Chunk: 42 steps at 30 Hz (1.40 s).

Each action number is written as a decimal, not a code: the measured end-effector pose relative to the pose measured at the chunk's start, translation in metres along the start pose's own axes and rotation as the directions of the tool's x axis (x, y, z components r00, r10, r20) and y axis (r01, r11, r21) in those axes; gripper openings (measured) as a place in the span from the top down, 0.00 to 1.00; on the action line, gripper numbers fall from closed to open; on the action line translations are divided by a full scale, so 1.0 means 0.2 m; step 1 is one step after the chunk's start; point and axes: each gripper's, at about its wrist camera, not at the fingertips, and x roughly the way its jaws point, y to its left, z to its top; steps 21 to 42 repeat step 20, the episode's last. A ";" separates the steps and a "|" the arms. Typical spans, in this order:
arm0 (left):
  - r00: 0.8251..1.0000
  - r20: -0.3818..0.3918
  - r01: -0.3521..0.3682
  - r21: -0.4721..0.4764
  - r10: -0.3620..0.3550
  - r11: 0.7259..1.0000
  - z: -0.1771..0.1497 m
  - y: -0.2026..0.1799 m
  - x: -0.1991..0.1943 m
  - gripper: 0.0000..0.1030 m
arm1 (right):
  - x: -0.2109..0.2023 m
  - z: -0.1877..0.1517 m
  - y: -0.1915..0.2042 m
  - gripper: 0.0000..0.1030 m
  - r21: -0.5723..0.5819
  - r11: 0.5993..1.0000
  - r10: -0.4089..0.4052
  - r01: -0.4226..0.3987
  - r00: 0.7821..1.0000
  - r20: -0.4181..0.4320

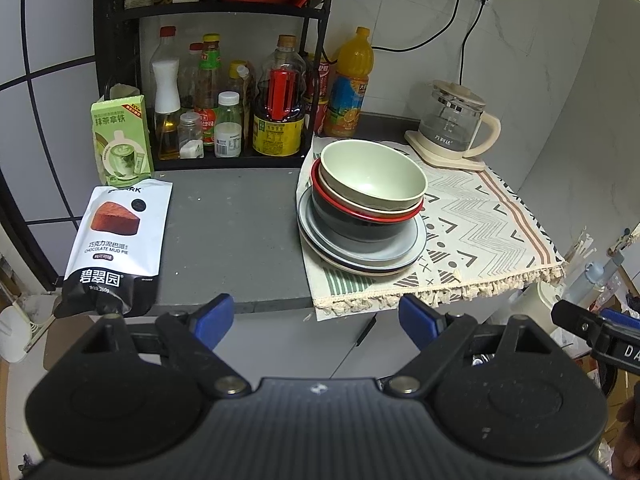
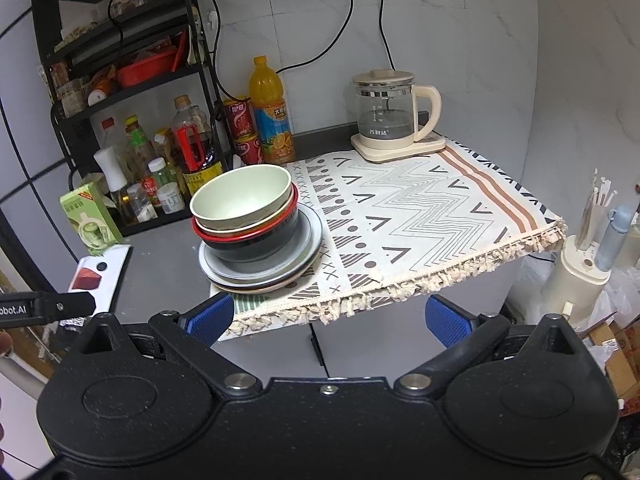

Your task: Organize plates and bowls

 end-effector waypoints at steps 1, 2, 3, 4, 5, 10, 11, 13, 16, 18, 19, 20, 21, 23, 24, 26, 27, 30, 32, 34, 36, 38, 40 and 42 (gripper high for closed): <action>1.000 -0.002 0.002 -0.001 -0.002 1.000 0.00 0.00 0.00 0.15 | 0.00 0.00 0.00 0.00 -0.001 1.000 -0.005 0.005 1.000 -0.001; 1.000 -0.003 0.006 -0.003 -0.006 1.000 0.00 0.00 0.01 0.15 | 0.00 0.00 0.01 0.00 -0.001 1.000 -0.005 0.005 1.000 -0.001; 1.000 -0.004 0.009 -0.003 -0.009 1.000 0.00 0.00 0.01 0.15 | 0.01 0.00 0.01 0.00 -0.001 1.000 -0.007 0.007 1.000 -0.002; 1.000 -0.006 0.009 -0.003 -0.009 1.000 0.00 0.00 0.01 0.15 | 0.01 0.00 0.01 0.00 -0.002 1.000 -0.010 0.010 1.000 -0.004; 1.000 -0.009 0.010 -0.002 -0.010 1.000 0.00 0.00 0.02 0.15 | 0.01 -0.01 0.01 0.00 -0.002 1.000 -0.013 0.013 1.000 -0.004; 1.000 -0.012 0.029 0.008 -0.029 1.000 0.00 0.01 0.03 0.15 | 0.01 -0.01 0.01 0.00 -0.007 1.000 -0.022 0.022 1.000 -0.004; 0.999 -0.009 0.032 0.011 -0.032 0.999 0.00 0.01 0.03 0.15 | 0.02 -0.01 0.01 0.00 -0.005 1.000 -0.024 0.024 1.000 -0.007; 0.999 -0.005 0.036 0.014 -0.036 0.999 0.01 0.01 0.04 0.15 | 0.03 -0.01 0.01 0.00 -0.004 1.000 -0.024 0.024 1.000 -0.012; 0.999 -0.009 0.036 0.009 -0.036 0.999 0.00 0.00 0.05 0.15 | 0.04 -0.01 0.02 0.00 -0.012 1.000 -0.025 0.025 1.000 -0.016; 0.999 -0.016 0.035 0.003 -0.035 0.999 0.00 0.01 0.06 0.15 | 0.05 -0.01 0.03 0.00 -0.016 1.000 -0.024 0.023 1.000 -0.018; 0.999 -0.019 0.034 0.002 -0.034 0.999 0.00 0.01 0.07 0.15 | 0.05 0.00 0.02 0.00 -0.018 1.000 -0.024 0.024 0.999 -0.021; 0.999 -0.022 0.034 0.002 -0.034 0.999 0.00 0.01 0.08 0.15 | 0.06 0.00 0.02 0.00 -0.020 1.000 -0.024 0.024 0.999 -0.024; 0.999 -0.022 0.034 0.002 -0.034 0.999 0.00 0.01 0.08 0.15 | 0.06 0.00 0.02 0.00 -0.020 1.000 -0.024 0.024 0.999 -0.024; 0.999 -0.022 0.034 0.002 -0.034 0.999 0.00 0.01 0.08 0.15 | 0.06 0.00 0.02 0.00 -0.020 1.000 -0.024 0.024 0.999 -0.024; 0.999 -0.022 0.034 0.002 -0.034 0.999 0.00 0.01 0.08 0.15 | 0.06 0.00 0.02 0.00 -0.020 1.000 -0.024 0.024 0.999 -0.024; 0.999 -0.022 0.034 0.002 -0.034 0.999 0.00 0.01 0.08 0.15 | 0.06 0.00 0.02 0.00 -0.020 1.000 -0.024 0.024 0.999 -0.024; 0.999 -0.022 0.034 0.002 -0.034 0.999 0.00 0.01 0.08 0.15 | 0.06 0.00 0.02 0.00 -0.020 1.000 -0.024 0.024 0.999 -0.024; 0.999 -0.022 0.034 0.002 -0.034 0.999 0.00 0.01 0.08 0.15 | 0.06 0.00 0.02 0.00 -0.020 1.000 -0.024 0.024 0.999 -0.024; 0.999 -0.022 0.034 0.002 -0.034 0.999 0.00 0.01 0.08 0.15 | 0.06 0.00 0.02 0.00 -0.020 1.000 -0.024 0.024 0.999 -0.024; 0.999 -0.022 0.034 0.002 -0.034 0.999 0.00 0.01 0.08 0.15 | 0.06 0.00 0.02 0.00 -0.020 1.000 -0.024 0.024 0.999 -0.024; 0.999 -0.022 0.034 0.002 -0.034 0.999 0.00 0.01 0.08 0.15 | 0.06 0.00 0.02 0.00 -0.020 1.000 -0.024 0.024 0.999 -0.024; 0.999 -0.022 0.034 0.002 -0.034 0.999 0.00 0.01 0.08 0.15 | 0.06 0.00 0.02 0.00 -0.020 1.000 -0.024 0.024 0.999 -0.024; 0.999 -0.022 0.034 0.002 -0.034 0.999 0.00 0.01 0.08 0.15 | 0.06 0.00 0.02 0.00 -0.020 1.000 -0.024 0.024 0.999 -0.024; 0.999 -0.022 0.034 0.002 -0.034 0.999 0.00 0.01 0.08 0.15 | 0.06 0.00 0.02 0.00 -0.020 1.000 -0.024 0.024 0.999 -0.024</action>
